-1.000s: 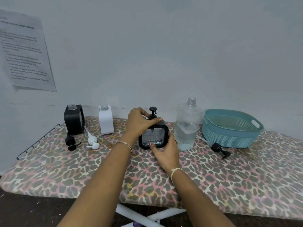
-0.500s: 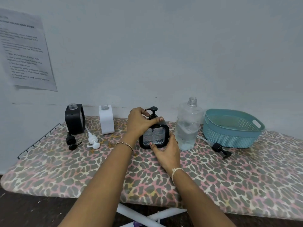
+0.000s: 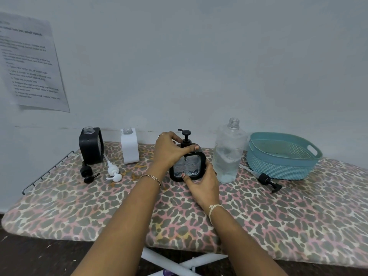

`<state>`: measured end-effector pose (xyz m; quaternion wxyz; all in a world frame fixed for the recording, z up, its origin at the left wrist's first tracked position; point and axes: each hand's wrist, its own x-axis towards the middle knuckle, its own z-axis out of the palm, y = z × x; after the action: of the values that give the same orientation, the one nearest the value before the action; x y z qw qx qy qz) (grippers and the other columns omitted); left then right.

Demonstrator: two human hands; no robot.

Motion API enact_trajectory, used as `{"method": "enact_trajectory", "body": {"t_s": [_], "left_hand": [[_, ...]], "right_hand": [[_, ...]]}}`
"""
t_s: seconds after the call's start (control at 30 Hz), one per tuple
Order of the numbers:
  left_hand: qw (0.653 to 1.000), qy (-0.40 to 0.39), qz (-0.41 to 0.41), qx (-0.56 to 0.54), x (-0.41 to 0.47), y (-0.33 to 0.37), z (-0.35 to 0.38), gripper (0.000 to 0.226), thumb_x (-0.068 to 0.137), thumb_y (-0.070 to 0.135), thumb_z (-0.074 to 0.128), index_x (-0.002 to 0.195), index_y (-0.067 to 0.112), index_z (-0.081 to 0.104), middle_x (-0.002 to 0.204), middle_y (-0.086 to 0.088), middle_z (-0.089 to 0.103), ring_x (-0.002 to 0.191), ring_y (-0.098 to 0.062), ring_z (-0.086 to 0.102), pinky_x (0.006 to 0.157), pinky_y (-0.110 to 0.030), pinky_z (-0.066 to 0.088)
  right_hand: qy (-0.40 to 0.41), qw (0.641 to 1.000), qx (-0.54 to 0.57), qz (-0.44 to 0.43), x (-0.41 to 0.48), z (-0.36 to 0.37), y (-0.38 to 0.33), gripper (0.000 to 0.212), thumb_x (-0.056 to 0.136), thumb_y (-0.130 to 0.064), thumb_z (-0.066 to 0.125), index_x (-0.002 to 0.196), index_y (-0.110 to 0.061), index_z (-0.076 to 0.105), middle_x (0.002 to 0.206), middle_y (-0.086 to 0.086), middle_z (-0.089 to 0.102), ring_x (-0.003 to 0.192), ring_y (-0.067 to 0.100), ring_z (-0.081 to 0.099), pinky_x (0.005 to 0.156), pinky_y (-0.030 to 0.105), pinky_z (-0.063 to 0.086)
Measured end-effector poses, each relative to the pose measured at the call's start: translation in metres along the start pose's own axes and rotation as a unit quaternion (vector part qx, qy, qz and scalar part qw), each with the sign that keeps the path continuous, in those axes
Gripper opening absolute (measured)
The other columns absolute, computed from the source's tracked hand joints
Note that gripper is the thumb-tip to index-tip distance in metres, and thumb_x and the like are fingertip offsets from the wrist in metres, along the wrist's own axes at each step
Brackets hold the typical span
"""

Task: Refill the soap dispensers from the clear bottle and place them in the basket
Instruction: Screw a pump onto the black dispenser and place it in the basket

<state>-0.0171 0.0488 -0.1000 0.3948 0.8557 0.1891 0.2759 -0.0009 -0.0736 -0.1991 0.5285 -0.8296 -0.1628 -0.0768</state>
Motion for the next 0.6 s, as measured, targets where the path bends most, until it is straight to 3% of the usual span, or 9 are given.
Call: {"method": "enact_trajectory", "body": {"t_s": [0.17, 0.3, 0.43, 0.6], "left_hand": [[0.999, -0.018, -0.009, -0.034, 0.0, 0.002, -0.001, 0.041, 0.063, 0.041, 0.087, 0.083, 0.016, 0.062, 0.089, 0.003, 0.065, 0.074, -0.004, 0.058, 0.06, -0.013, 0.041], [0.995, -0.076, -0.015, -0.06, 0.003, -0.002, -0.007, 0.037, 0.067, 0.035, 0.085, 0.094, 0.016, 0.068, 0.094, -0.002, 0.067, 0.091, -0.019, 0.064, 0.079, -0.029, 0.051], [0.992, -0.115, -0.006, -0.042, 0.006, -0.002, -0.012, 0.04, 0.075, 0.032, 0.08, 0.109, 0.013, 0.069, 0.099, 0.0, 0.065, 0.103, -0.021, 0.062, 0.091, -0.035, 0.05], [0.994, -0.108, 0.003, -0.011, 0.003, 0.0, -0.009, 0.037, 0.079, 0.038, 0.076, 0.108, 0.016, 0.07, 0.099, 0.002, 0.07, 0.097, -0.014, 0.064, 0.075, -0.019, 0.043]], "right_hand": [[0.001, 1.0, 0.004, -0.001, 0.0, 0.001, 0.001, 0.064, 0.072, -0.039, 0.078, 0.123, -0.023, 0.042, 0.115, -0.005, 0.055, 0.11, 0.013, 0.054, 0.095, 0.031, 0.047], [0.001, 1.0, 0.003, -0.003, 0.001, 0.001, 0.001, 0.062, 0.073, -0.04, 0.078, 0.121, -0.022, 0.043, 0.114, -0.006, 0.056, 0.108, 0.012, 0.055, 0.092, 0.029, 0.046], [-0.003, 1.0, 0.009, -0.002, 0.001, 0.0, 0.001, 0.06, 0.073, -0.039, 0.079, 0.119, -0.023, 0.043, 0.112, -0.007, 0.055, 0.106, 0.011, 0.055, 0.09, 0.026, 0.045], [-0.003, 1.0, 0.011, -0.006, 0.0, 0.0, 0.0, 0.064, 0.073, -0.04, 0.078, 0.123, -0.024, 0.043, 0.114, -0.008, 0.055, 0.107, 0.009, 0.054, 0.092, 0.025, 0.045]]}}
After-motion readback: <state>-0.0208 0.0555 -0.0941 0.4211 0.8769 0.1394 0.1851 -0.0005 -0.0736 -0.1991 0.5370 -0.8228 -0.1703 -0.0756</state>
